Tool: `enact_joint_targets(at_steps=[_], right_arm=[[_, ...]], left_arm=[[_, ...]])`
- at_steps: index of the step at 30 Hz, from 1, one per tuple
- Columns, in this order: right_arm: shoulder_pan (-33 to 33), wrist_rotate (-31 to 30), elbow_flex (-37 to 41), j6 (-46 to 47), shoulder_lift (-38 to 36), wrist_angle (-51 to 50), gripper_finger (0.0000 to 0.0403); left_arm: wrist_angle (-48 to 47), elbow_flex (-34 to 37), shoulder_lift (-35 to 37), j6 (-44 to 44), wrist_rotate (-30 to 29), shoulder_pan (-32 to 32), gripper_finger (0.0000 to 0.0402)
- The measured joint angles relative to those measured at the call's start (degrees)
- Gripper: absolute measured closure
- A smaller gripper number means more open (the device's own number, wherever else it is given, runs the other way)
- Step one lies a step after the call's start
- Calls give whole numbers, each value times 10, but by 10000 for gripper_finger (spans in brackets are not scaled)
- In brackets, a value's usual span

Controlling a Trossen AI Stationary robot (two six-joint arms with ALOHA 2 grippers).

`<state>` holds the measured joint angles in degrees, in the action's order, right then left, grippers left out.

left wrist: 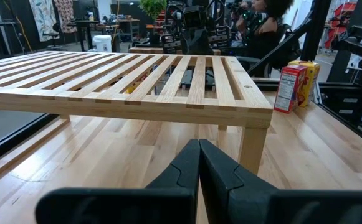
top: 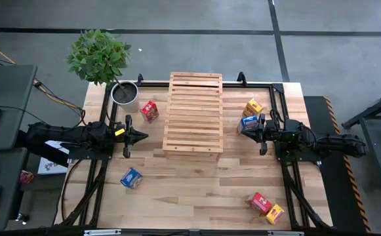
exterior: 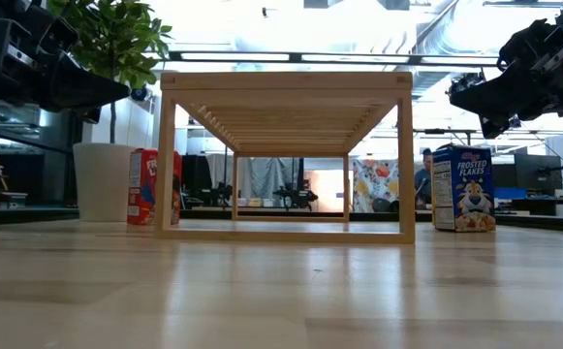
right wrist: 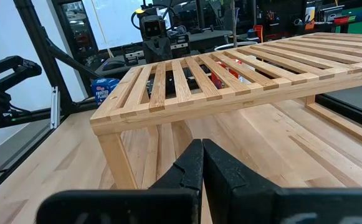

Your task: Stack cereal on shelf

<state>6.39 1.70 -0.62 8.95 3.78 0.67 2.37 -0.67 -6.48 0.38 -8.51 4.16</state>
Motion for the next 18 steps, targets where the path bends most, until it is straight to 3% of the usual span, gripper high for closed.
enact_joint_targets(at_steps=[7,18], right_arm=[[0,1,0,-4,0,27,403],[0,-38,0,9,22,385,402]], left_arm=[[0,0,0,0,0,0,401],[0,0,0,0,0,0,401]])
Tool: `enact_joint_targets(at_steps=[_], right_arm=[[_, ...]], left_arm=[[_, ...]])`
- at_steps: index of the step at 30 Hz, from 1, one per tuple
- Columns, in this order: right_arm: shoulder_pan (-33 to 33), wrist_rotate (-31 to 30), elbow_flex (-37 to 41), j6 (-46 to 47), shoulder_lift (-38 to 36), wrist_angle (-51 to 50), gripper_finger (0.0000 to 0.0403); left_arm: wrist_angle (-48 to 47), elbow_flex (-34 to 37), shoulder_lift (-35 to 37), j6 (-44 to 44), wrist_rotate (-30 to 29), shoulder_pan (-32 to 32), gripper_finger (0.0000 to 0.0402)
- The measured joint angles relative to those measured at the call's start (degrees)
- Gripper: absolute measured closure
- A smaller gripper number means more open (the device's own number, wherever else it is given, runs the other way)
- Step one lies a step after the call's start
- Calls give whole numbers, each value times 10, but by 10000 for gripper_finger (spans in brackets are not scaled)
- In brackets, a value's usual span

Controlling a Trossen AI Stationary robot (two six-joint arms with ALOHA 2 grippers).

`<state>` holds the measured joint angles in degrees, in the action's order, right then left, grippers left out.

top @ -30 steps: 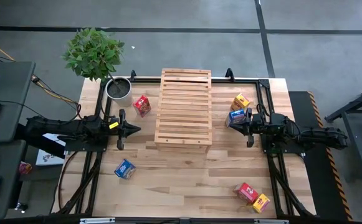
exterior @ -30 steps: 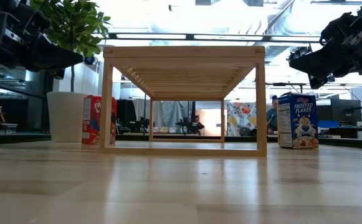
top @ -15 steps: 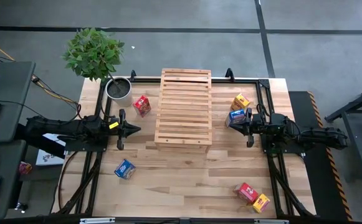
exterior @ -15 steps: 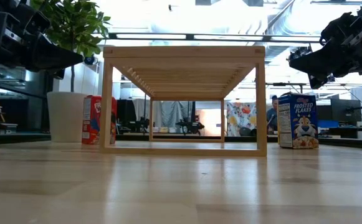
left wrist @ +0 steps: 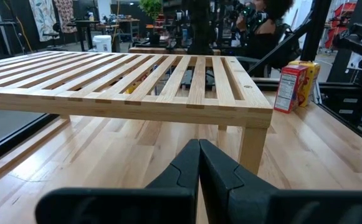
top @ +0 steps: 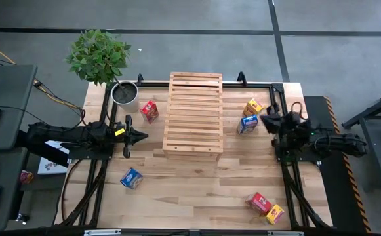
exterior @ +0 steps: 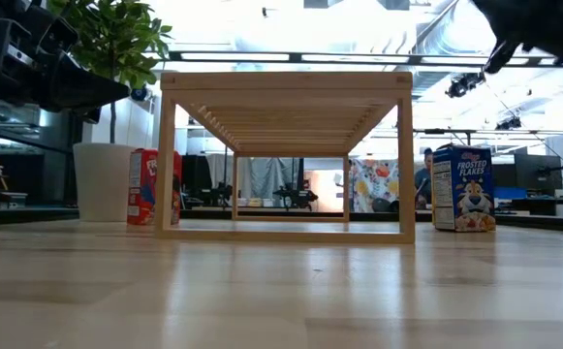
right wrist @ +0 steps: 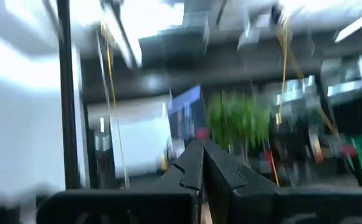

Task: Stack cereal on shelf
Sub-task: Put the top blue cereal box on the shelf

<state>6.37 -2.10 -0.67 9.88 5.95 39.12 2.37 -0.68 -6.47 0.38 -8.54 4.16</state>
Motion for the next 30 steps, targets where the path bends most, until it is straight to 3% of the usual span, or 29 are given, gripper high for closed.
enact_joint_targets(at_steps=[2,5,11,16,20,23,26,30], right_arm=[[0,-45,-17,7,25,1,395],[0,-91,-79,8,80,-91,364],[0,-183,-302,58,223,-516,233],[0,-189,-481,72,361,-816,143],[0,-183,-567,-11,451,-949,123],[0,-140,-605,-73,507,-974,121],[0,-110,-620,-136,550,-994,121],[5,-114,-621,-153,600,-1044,121]], left_arm=[[0,0,0,0,0,0,401],[0,0,0,0,0,0,401],[0,0,0,0,0,0,401],[0,0,0,0,0,0,401],[0,0,0,0,0,0,401],[0,0,0,0,0,0,401],[0,0,0,0,0,0,401],[0,0,0,0,0,0,401]])
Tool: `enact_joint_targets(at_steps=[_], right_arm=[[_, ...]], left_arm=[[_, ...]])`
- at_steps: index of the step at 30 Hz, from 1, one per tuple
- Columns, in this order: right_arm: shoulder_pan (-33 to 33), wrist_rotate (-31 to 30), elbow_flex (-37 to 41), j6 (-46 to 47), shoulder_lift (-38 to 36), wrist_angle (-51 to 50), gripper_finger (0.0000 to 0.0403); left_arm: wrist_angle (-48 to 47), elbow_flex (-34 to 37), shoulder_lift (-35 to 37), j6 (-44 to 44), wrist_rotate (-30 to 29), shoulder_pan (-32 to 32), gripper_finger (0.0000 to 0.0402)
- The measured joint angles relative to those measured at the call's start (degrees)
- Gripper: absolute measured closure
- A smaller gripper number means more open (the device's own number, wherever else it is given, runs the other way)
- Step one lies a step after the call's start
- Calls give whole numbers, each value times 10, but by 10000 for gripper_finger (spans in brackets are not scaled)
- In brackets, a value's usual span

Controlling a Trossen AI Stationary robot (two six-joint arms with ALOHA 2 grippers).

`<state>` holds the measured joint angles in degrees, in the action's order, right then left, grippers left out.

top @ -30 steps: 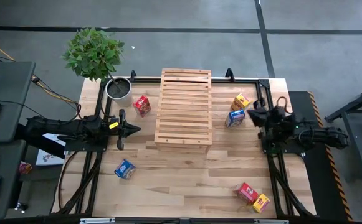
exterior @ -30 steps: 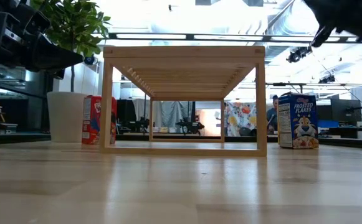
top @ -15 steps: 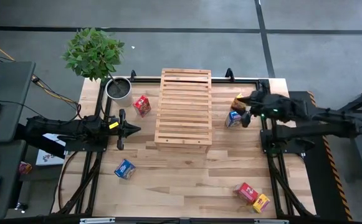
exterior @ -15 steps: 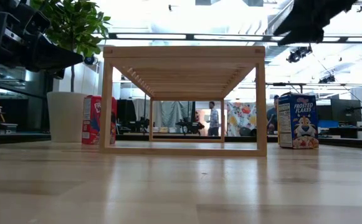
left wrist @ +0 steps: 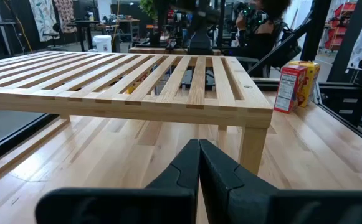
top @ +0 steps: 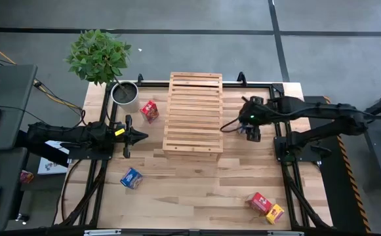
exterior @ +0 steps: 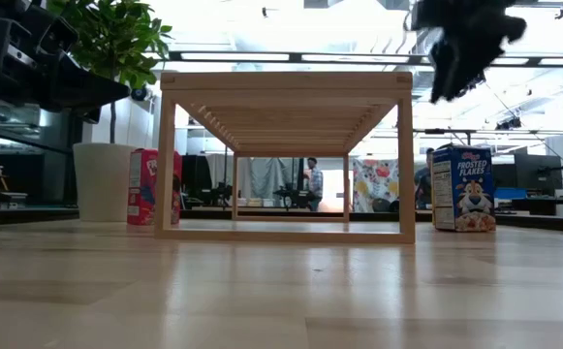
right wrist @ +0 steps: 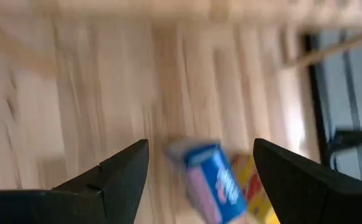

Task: Stack cereal on shelf
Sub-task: Put the top blue cereal box on the shelf

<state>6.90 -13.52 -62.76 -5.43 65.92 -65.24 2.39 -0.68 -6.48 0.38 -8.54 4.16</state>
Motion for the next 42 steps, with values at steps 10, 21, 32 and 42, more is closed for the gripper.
enact_joint_targets(at_steps=[10,21,32,42], right_arm=[[26,-15,0,-33,78,-96,121],[64,-18,0,-145,141,-92,121],[105,-7,0,-166,203,-83,121],[108,5,0,-176,230,-83,170]], left_arm=[[0,0,0,0,0,0,401],[0,0,0,0,0,0,401],[0,0,0,0,0,0,401],[0,0,0,0,0,0,401]])
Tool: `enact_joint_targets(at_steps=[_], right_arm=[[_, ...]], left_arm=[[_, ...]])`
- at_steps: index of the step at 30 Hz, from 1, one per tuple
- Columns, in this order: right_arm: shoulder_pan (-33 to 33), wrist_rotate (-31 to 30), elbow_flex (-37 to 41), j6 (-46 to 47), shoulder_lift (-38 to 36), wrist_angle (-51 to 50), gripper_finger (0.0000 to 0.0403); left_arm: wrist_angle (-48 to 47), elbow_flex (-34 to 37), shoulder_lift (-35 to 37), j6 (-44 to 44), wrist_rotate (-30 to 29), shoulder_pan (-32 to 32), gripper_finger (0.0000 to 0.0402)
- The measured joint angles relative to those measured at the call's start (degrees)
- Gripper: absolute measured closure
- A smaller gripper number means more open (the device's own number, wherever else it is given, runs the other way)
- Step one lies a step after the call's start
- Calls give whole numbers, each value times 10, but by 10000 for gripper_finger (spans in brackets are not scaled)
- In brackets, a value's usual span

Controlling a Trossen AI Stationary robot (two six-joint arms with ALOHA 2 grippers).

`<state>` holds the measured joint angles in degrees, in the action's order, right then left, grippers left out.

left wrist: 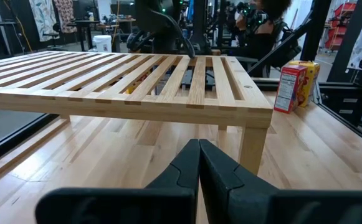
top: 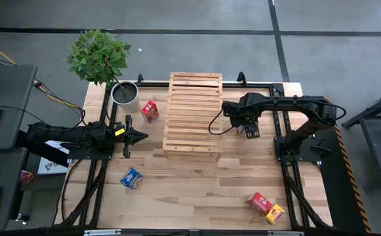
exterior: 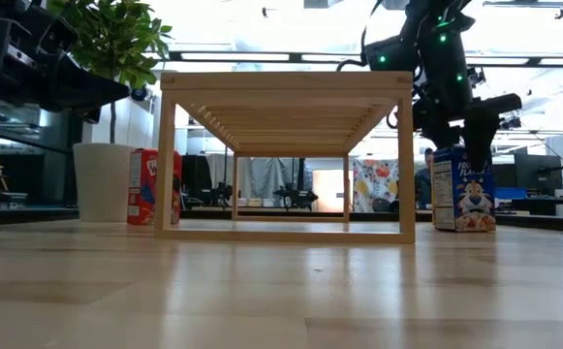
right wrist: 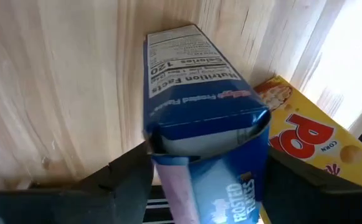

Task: Stack cereal on shelf
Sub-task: Put the top blue cereal box on the shelf

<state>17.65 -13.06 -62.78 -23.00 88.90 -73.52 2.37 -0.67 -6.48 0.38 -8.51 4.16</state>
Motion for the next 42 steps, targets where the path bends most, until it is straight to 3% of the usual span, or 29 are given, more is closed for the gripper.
enact_joint_targets(at_steps=[10,14,19,23,26,30,35,38,42], right_arm=[[0,0,-1,19,0,-9,264],[0,6,-26,57,0,-68,286],[0,97,-105,137,0,-164,297],[0,172,-196,209,-2,-165,299],[-1,181,-282,255,-4,-165,299],[-1,155,-405,292,-4,-163,299],[-1,34,-529,323,-4,-162,299],[0,-22,-560,354,-4,-155,299],[0,-28,-554,424,3,-94,299]], left_arm=[[0,0,0,0,0,0,401],[0,0,0,0,0,0,401],[0,0,0,0,0,0,401],[0,0,0,0,0,0,401],[0,0,0,0,0,0,401],[0,0,0,0,0,0,401],[0,0,0,0,0,0,401],[0,0,0,0,0,0,401],[0,0,0,0,0,0,401]])
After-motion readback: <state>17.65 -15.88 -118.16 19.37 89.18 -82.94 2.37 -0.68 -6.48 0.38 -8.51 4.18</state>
